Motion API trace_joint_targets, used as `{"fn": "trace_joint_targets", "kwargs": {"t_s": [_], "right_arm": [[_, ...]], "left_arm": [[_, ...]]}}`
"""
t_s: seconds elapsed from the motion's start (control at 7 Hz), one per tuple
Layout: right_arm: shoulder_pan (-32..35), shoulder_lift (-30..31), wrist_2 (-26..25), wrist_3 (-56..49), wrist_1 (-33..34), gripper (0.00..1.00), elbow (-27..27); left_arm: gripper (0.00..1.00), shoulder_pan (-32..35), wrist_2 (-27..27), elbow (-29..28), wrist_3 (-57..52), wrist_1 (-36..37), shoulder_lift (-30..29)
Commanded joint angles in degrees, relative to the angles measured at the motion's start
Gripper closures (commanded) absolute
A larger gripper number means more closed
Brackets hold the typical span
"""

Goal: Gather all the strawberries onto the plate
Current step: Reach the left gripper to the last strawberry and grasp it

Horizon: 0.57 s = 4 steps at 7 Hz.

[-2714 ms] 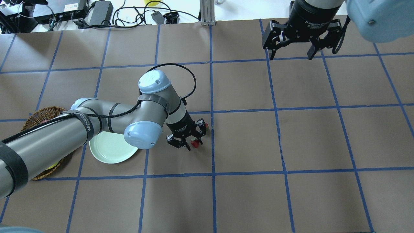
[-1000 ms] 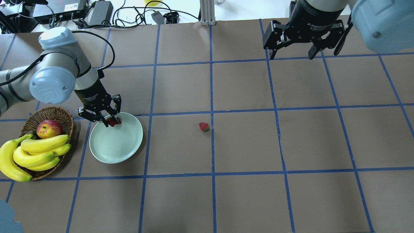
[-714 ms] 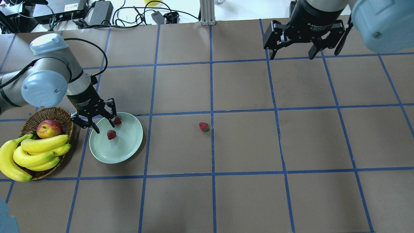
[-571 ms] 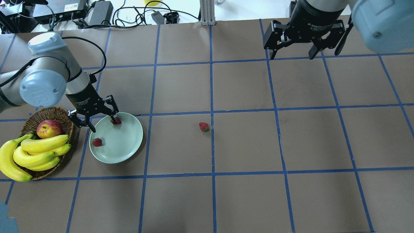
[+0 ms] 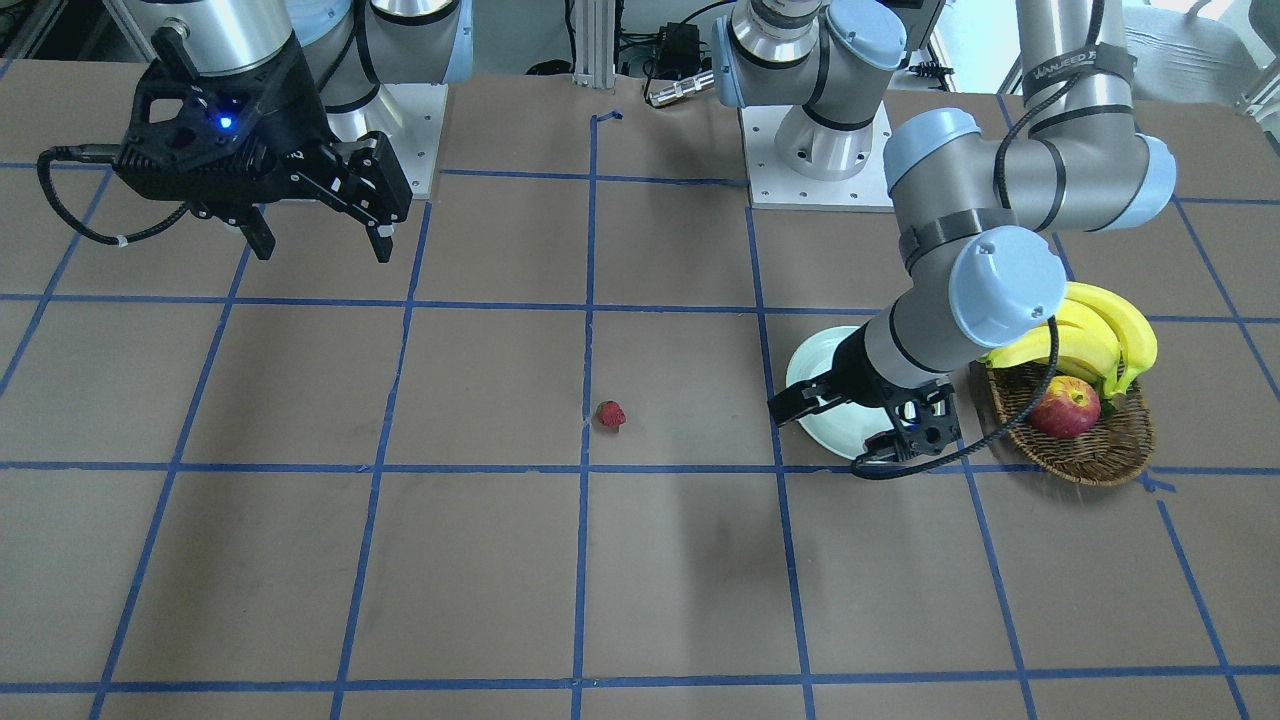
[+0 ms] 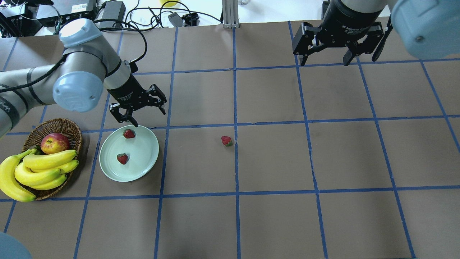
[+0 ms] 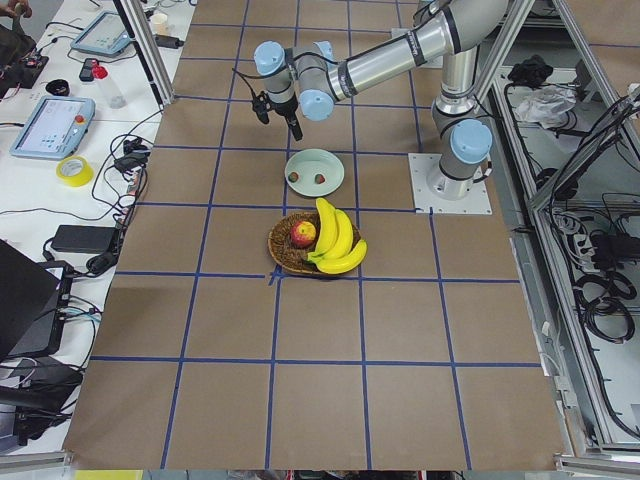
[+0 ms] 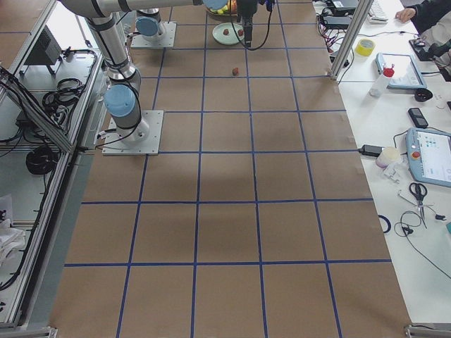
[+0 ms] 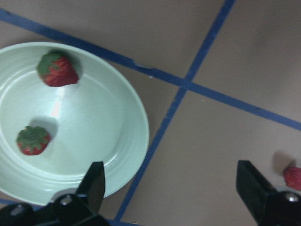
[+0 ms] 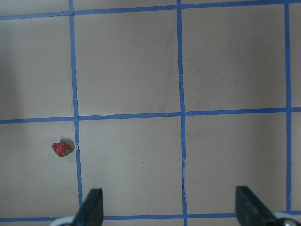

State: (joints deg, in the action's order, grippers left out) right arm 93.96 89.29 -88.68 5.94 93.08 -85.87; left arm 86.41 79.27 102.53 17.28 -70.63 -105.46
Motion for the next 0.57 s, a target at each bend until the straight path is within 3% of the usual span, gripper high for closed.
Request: {"fn": "trace_joint_targets", "kwargs": {"t_s": [0.0,0.43], "right_arm": [[0.0,0.0,0.0,0.2,0.0,0.0,0.0],[0.0,0.0,0.0,0.0,-0.1,0.0,0.0]], "left_arm": [[0.0,8.1,-5.1,0.3,7.9,6.2,-1.3],[0.0,14.5,-7.1,3.0,21.2,21.3,-7.8]]}}
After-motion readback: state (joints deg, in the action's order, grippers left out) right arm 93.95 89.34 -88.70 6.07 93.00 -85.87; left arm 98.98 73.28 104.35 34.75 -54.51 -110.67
